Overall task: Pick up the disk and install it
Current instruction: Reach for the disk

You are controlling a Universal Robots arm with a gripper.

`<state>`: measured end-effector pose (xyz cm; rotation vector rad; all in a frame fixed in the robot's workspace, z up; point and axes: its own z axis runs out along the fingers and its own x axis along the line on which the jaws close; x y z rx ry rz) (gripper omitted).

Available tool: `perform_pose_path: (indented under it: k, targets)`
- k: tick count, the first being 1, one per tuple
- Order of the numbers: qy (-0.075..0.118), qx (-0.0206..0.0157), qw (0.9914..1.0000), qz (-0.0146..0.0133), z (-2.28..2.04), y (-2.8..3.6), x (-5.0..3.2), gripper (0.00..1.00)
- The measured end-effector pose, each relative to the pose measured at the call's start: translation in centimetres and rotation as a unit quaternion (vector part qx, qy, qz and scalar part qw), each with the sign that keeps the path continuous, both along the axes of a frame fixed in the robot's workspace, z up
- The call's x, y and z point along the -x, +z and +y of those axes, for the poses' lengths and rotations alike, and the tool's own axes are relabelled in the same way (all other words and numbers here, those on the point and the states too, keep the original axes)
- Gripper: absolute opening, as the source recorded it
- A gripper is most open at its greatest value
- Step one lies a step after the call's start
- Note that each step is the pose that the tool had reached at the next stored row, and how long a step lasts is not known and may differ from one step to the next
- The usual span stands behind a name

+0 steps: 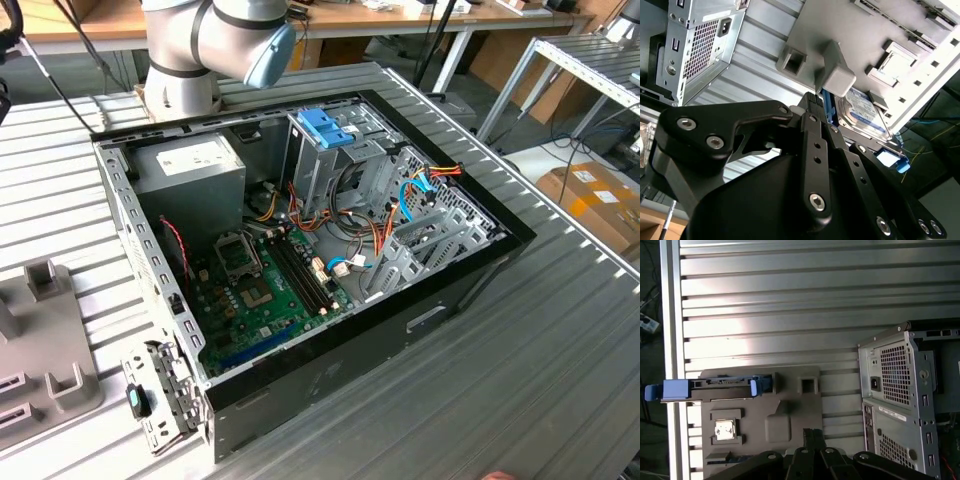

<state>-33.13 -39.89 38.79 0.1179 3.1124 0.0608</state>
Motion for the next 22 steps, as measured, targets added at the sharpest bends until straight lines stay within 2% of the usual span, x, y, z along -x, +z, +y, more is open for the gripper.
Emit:
perform_pose_path:
  k: [7, 22]
  targets:
    - [0.000, 0.0000, 1.00000, 0.0000, 0.00, -0.01, 0.40, 0.11]
    - [0.000, 0.0000, 1.00000, 0.0000, 0.01, -0.02, 0.46, 0.11]
